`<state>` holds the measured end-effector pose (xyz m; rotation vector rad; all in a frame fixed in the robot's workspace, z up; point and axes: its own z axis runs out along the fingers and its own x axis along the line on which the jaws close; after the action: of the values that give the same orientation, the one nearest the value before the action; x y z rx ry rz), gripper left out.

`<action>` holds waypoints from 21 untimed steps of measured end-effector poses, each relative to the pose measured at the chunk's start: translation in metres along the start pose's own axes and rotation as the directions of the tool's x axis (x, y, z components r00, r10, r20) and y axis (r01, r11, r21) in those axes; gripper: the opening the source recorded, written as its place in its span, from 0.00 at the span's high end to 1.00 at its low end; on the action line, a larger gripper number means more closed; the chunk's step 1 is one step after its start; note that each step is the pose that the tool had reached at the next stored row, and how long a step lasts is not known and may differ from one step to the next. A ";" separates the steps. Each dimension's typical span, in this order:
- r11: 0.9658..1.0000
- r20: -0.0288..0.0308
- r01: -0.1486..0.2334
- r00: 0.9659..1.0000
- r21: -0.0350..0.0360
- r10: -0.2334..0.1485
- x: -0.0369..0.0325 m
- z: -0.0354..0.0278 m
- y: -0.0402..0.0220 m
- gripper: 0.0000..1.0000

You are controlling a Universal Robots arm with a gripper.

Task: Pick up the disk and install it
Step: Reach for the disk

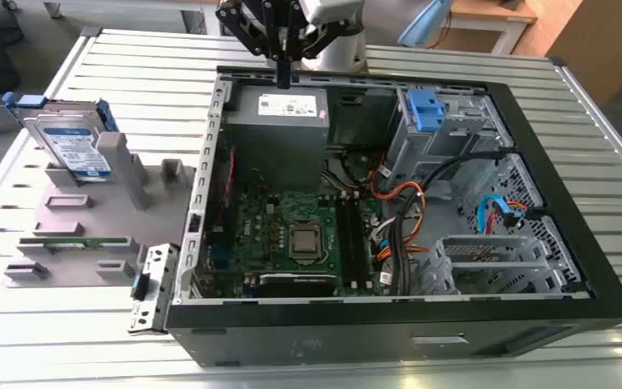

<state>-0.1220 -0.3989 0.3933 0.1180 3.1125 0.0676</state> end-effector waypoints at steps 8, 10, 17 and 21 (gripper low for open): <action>1.000 0.000 0.000 1.000 0.000 0.000 0.0009 0.0000 -0.0001 0.89; 1.000 0.000 0.000 1.000 0.000 0.000 0.0017 0.0000 -0.0001 0.89; 1.000 0.000 0.000 1.000 0.000 0.000 0.0045 -0.0001 -0.0003 0.89; 1.000 0.000 0.000 1.000 0.000 0.000 0.0048 -0.0001 -0.0004 0.89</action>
<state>-0.1268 -0.3989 0.3933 0.1179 3.1125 0.0676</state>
